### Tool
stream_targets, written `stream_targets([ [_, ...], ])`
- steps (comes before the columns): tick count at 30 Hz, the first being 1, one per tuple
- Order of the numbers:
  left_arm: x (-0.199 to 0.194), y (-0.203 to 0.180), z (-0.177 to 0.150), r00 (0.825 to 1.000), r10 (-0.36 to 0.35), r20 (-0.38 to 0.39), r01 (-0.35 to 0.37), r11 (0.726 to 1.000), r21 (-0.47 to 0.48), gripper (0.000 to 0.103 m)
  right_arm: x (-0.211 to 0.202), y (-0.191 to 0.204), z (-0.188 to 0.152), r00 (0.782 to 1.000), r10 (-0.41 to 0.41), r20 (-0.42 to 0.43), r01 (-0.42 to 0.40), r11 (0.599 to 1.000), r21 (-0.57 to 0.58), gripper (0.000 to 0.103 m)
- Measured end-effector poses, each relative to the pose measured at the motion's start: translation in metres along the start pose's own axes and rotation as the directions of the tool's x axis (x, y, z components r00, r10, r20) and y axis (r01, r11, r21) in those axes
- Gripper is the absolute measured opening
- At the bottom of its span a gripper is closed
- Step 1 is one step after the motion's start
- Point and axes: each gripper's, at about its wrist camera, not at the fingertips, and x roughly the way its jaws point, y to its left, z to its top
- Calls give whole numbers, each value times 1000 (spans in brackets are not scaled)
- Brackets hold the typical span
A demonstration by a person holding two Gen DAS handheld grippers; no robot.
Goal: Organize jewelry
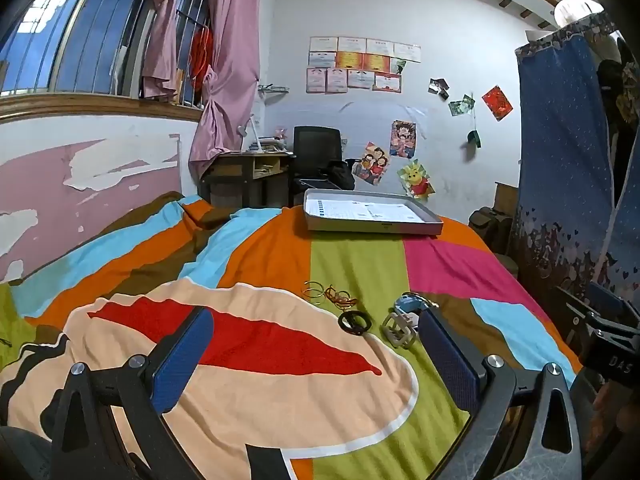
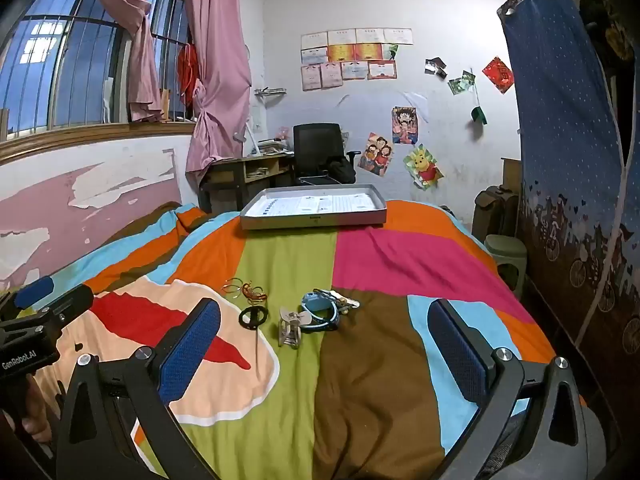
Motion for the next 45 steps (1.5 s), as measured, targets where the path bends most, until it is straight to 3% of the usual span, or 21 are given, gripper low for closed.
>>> stream_targets([
  [45,-4,-5,2,1000,2,12,-2,1000,6,103,0,-2,0,1000,3,-6,-3,1000,9,102],
])
